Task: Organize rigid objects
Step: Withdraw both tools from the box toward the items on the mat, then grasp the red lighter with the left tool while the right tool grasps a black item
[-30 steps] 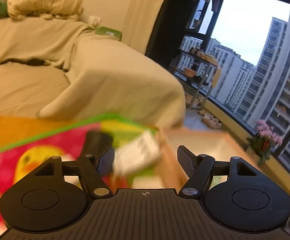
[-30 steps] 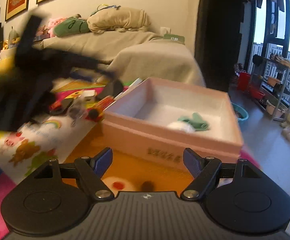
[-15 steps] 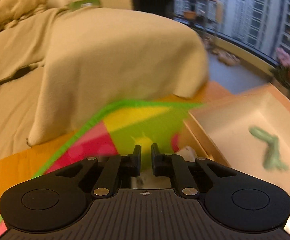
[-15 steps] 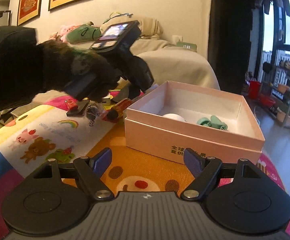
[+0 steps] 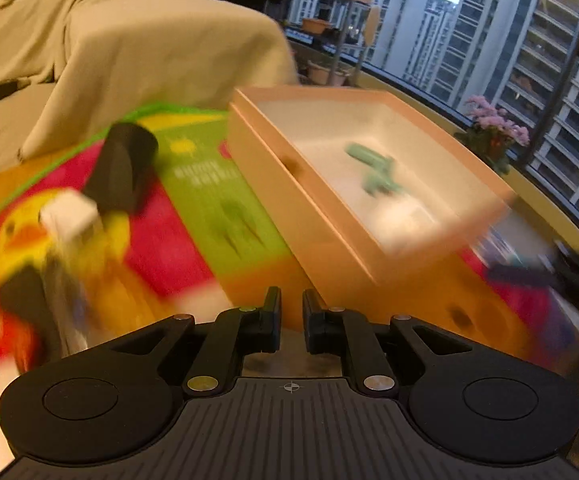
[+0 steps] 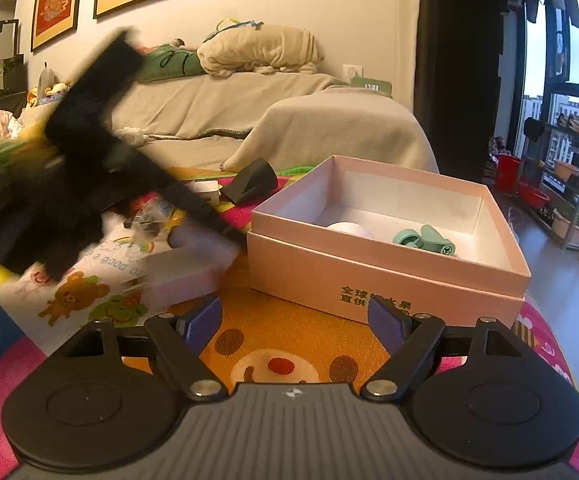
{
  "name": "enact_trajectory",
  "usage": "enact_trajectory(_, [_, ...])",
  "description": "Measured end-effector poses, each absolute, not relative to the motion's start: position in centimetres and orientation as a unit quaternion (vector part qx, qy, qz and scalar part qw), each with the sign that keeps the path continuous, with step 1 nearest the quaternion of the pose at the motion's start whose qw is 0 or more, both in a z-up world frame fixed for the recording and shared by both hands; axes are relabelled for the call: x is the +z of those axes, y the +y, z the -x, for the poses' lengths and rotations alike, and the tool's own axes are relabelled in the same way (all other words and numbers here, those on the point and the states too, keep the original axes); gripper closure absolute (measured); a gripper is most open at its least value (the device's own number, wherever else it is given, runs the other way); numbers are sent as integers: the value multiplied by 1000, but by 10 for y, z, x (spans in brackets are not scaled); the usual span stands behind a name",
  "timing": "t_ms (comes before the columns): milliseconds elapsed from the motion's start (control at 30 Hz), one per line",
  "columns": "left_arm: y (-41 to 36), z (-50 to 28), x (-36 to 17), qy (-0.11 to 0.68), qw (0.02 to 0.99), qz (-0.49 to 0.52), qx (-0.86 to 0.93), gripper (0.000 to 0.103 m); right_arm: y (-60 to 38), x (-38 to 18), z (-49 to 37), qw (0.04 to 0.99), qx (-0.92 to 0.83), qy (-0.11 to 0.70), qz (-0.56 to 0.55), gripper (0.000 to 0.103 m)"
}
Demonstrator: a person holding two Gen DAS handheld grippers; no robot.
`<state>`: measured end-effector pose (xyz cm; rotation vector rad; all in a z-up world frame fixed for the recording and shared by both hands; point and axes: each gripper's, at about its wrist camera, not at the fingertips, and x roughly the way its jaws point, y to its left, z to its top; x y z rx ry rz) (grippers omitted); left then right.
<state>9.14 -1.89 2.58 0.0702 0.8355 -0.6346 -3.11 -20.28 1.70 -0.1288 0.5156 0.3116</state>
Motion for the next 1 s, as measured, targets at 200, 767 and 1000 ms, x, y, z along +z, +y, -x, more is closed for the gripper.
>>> enact_trajectory(200, [-5,-31,35,386,866,-20,-318,86,-200,17,31,953,146,257,71,22])
enact_trajectory(767, [148,-59,6,308,912,271,-29,84,-136,115,-87,926,202,316,41,22])
enact_trajectory(1000, [169,-99,24,308,920,239,-41,84,-65,81,-234,905,119,406,35,22])
